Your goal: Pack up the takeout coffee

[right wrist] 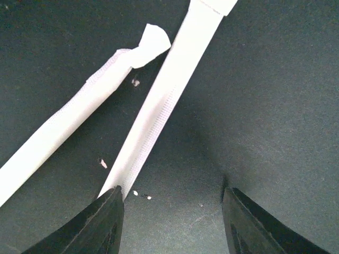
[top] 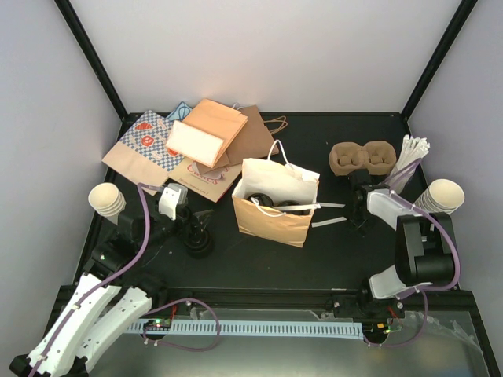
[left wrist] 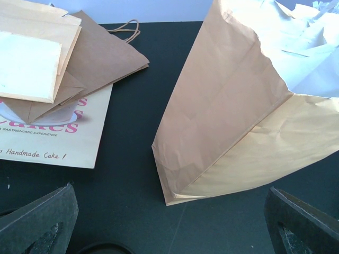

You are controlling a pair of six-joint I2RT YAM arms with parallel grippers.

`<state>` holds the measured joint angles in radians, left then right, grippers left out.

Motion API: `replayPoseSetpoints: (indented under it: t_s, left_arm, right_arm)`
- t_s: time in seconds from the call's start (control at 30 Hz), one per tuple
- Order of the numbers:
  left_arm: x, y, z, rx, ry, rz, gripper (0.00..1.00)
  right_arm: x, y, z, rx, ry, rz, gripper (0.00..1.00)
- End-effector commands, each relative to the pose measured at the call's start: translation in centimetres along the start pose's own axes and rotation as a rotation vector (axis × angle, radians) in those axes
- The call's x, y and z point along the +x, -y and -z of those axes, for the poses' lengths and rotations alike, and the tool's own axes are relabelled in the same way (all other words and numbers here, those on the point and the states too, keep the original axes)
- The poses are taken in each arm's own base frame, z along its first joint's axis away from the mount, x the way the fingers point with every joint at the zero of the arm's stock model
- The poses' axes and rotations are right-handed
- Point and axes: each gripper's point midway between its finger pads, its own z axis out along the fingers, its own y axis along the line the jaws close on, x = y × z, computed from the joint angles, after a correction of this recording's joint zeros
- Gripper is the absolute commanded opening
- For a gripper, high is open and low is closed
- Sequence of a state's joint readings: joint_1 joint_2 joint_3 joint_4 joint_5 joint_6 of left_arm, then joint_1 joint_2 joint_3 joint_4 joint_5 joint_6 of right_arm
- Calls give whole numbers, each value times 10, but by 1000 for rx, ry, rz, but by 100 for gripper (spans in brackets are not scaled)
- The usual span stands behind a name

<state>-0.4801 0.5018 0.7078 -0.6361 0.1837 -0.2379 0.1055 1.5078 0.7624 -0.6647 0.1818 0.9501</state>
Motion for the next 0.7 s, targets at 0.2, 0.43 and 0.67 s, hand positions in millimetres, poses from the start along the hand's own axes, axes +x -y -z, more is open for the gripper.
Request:
replayPoseSetpoints:
  t_s: [0.2,0.43,0.67]
  left_arm:
    - [-5,3,-1,12,13,-17,99]
    - [-4,2,-1,10,9,-16,99]
    - [-4,2,-1,5,10,-13,99]
  right_arm:
    - [-23,-10,19,-59,110,-43,54]
    - [-22,-18,4,-25,70,-32,51]
    - [-23,-17,-9,18,68,-22,42]
